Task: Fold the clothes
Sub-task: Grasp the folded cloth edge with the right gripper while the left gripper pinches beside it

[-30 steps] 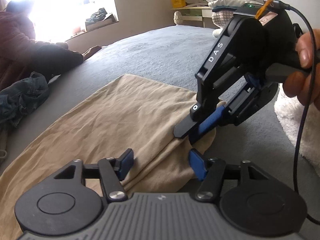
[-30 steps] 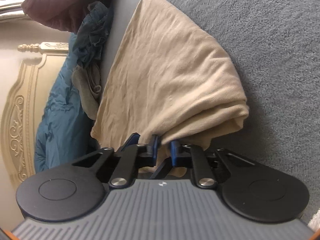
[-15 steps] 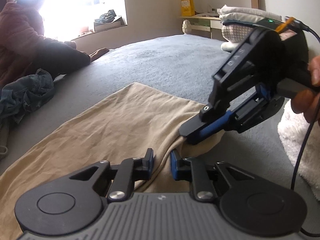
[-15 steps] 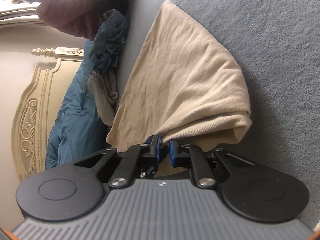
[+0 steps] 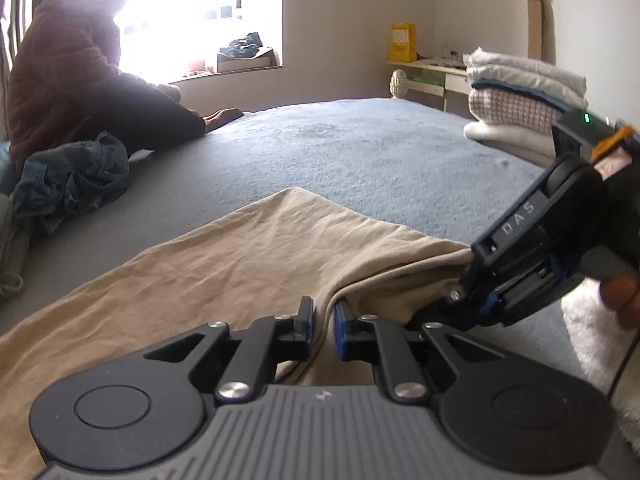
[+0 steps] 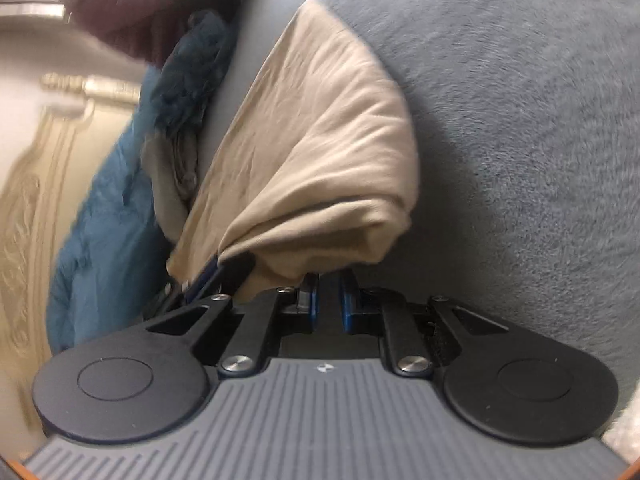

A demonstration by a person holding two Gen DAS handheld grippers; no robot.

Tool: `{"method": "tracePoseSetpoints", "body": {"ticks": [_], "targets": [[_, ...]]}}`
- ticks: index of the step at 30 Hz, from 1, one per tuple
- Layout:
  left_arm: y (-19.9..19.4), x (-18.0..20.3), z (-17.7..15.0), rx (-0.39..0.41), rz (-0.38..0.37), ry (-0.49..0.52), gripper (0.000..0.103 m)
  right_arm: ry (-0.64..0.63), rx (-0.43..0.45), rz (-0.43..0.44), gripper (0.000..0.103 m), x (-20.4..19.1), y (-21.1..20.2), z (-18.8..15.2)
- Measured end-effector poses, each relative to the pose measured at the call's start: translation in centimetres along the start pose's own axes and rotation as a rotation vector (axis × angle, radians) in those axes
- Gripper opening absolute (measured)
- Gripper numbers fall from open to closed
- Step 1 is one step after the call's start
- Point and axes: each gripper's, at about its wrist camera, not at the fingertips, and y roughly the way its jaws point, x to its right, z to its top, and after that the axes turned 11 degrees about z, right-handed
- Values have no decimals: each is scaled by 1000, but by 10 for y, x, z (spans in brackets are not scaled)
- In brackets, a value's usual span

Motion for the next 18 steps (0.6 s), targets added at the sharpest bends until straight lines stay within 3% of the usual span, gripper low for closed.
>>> {"method": "tracePoseSetpoints", "body": {"ticks": [6, 9, 11, 18], "targets": [[4, -5, -2, -18, -43, -18, 14, 6, 59, 42, 11, -3, 2, 7], [6, -7, -3, -37, -65, -36, 29, 7, 61, 39, 11, -2, 5, 10], [8, -6, -3, -51, -69, -35, 48, 7, 62, 37, 11, -1, 7, 11], [23, 4, -2, -76, -41, -5, 50, -68, 65, 33, 11, -8, 5, 10]]}}
